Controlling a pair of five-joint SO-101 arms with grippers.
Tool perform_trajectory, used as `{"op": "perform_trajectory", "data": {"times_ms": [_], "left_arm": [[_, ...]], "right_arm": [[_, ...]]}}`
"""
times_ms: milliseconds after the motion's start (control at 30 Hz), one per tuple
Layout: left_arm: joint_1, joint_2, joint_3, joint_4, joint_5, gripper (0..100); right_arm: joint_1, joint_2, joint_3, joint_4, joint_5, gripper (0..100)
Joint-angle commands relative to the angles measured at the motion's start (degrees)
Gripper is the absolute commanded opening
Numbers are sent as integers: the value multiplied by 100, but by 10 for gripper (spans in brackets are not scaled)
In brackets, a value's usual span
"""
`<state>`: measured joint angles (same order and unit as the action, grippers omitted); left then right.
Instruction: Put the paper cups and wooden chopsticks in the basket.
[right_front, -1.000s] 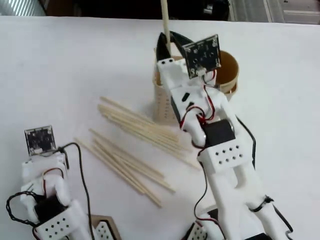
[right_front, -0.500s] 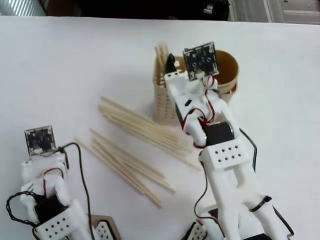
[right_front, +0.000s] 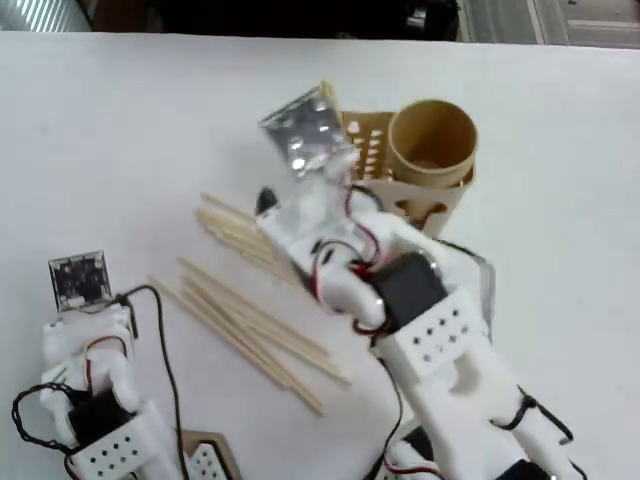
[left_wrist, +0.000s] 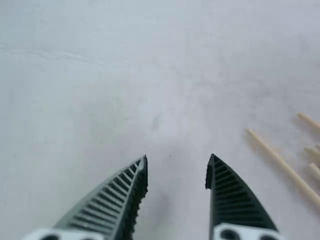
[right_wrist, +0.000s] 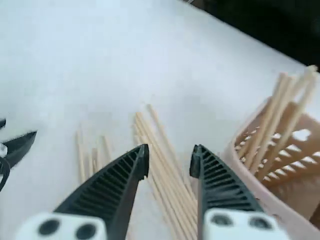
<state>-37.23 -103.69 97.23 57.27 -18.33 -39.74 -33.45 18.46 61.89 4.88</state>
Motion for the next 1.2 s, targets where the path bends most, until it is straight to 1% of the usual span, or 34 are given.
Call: {"op": "perform_trajectory", "data": {"times_ms": [0, 133, 233, 367, 533, 600, 733, 967, 1167], "left_arm": [[84, -75, -26, 0, -44, 200], [84, -75, -26, 0, -44, 200], [84, -75, -26, 0, -44, 200], [84, -75, -26, 0, -44, 200], [84, -75, -26, 0, -44, 200], [84, -75, -26, 0, -44, 200], [84, -75, -26, 0, -44, 200], [84, -75, -26, 0, -44, 200], [84, -75, -26, 0, -44, 200]], "right_arm": [[-215, 655, -123, 242, 26, 144], [-382, 1807, -264, 576, 440, 144], [-620, 2615, -484, 857, 484, 144], [-796, 3635, -642, 919, 484, 147], [-989, 4470, -879, 1059, 484, 149], [-1077, 4690, -958, 1068, 457, 159], [-1095, 4875, -1055, 1218, 440, 219], [-1341, 4927, -1046, 1244, 431, 219], [-1218, 5569, -1090, 919, 466, 210]]}}
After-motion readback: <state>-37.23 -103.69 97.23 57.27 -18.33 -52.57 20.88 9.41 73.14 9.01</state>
